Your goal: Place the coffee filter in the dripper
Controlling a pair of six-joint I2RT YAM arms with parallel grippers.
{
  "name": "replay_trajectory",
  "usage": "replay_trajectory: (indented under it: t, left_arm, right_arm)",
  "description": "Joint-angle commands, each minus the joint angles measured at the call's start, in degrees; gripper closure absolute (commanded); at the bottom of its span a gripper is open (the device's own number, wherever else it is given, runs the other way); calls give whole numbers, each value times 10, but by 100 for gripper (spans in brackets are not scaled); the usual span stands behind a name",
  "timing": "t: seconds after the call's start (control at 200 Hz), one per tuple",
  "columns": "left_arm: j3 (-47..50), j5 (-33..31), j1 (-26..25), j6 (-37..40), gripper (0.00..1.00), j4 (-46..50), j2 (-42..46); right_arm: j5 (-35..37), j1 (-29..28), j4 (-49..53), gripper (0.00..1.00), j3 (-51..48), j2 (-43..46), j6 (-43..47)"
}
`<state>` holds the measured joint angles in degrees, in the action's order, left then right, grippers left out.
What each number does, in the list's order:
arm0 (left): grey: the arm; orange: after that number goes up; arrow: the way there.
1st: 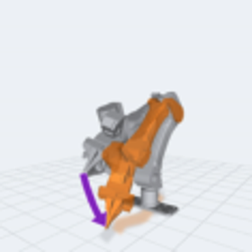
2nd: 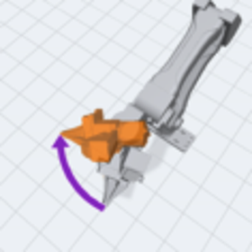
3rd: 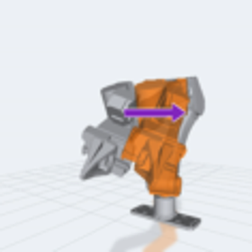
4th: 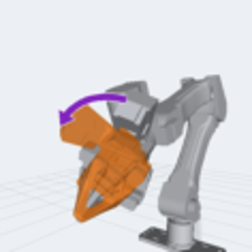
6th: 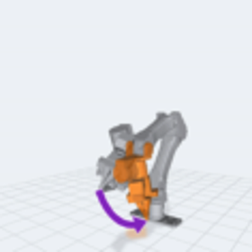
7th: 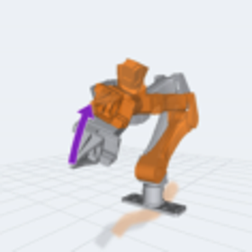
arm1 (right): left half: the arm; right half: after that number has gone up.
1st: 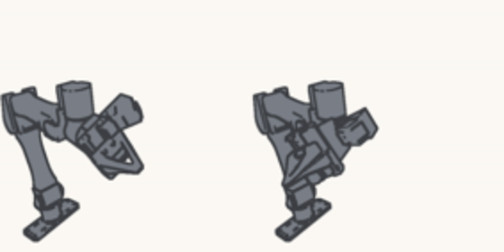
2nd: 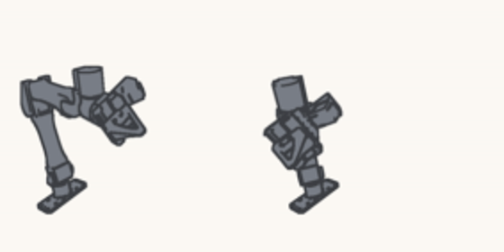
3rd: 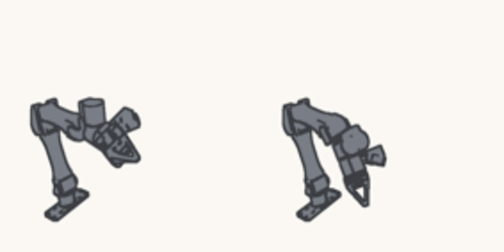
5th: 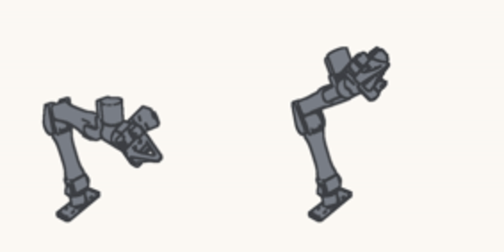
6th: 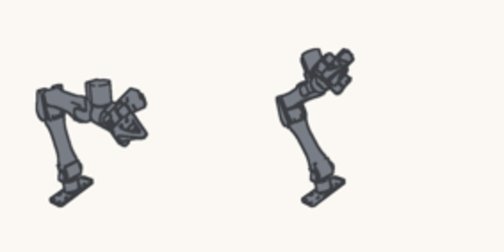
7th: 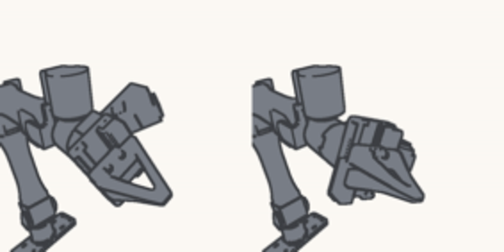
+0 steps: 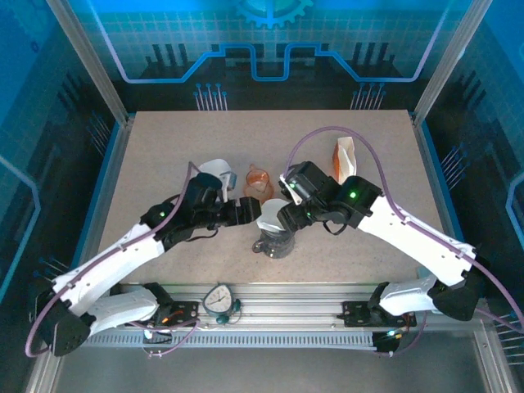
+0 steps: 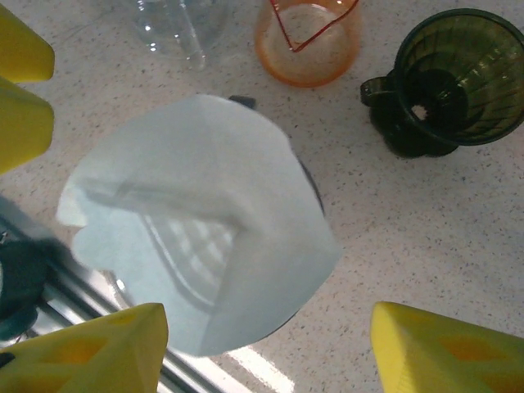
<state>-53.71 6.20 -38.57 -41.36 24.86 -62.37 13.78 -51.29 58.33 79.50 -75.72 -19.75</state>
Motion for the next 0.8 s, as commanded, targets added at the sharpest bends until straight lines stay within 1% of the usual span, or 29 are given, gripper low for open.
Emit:
replay_trajectory:
  t: [0.0, 0.12, 0.235, 0.31, 0.495, 0.63, 0.675, 0.795]
  left_arm:
    - [-32, 33, -2, 15, 24, -3, -30]
    - [-53, 38, -11, 25, 25, 23, -62]
    - [-65, 34, -21, 39, 35, 54, -81]
    - [-68, 38, -25, 46, 40, 69, -86]
    - [-74, 55, -26, 67, 57, 94, -86]
    - [-78, 67, -26, 82, 64, 99, -91]
    - [-80, 69, -26, 86, 68, 100, -94]
    - [-81, 73, -26, 92, 72, 98, -99]
  right_arm:
    - [28, 4, -25, 32, -14, 0, -16]
    - [40, 4, -34, 32, -32, 9, -20]
    - [43, 9, -38, 31, -47, 25, -26]
    - [44, 16, -40, 31, -57, 35, -30]
    - [36, 36, -48, 31, -76, 49, -36]
    - [20, 51, -59, 31, -70, 38, -25]
    - [13, 57, -61, 31, -64, 30, -19]
    - [0, 70, -65, 32, -50, 6, -4]
